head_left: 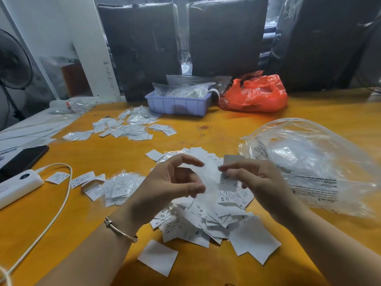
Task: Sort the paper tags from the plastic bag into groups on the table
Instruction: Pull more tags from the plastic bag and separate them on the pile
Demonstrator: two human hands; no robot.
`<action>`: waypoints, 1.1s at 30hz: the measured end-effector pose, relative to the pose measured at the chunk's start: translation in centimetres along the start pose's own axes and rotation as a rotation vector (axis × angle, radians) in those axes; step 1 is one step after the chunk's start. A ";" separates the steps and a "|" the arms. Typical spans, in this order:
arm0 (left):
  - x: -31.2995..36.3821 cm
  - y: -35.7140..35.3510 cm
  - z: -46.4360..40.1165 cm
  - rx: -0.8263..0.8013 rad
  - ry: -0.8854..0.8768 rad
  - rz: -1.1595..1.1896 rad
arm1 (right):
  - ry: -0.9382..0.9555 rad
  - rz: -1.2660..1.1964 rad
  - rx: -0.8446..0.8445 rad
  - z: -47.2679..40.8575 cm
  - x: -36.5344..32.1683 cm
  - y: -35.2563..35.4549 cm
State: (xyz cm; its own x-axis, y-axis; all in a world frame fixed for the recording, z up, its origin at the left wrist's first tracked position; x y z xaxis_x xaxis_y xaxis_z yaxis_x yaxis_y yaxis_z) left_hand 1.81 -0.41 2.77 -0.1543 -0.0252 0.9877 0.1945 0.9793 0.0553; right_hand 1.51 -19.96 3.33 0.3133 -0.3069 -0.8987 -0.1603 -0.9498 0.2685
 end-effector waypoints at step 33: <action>0.0 -0.8 0.1 0.081 -0.066 -0.157 | 0.070 -0.366 0.291 0.3 -1.1 1.7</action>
State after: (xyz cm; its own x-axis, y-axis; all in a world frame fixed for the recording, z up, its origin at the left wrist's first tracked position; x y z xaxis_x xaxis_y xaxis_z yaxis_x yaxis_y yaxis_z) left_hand 1.60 -1.22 2.72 -0.2402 -0.1687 0.9560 0.0847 0.9774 0.1938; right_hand 0.64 -21.24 4.65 0.4590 0.0317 -0.8879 -0.2801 -0.9433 -0.1784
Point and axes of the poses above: each hand's wrist, its own z-axis away from the middle knuckle, its own y-axis out of the back of the hand, x = y × z, the point moved 5 cm from there along -z, towards the middle knuckle, and after that the axes turned 14 degrees about x, right-handed, at the moved point
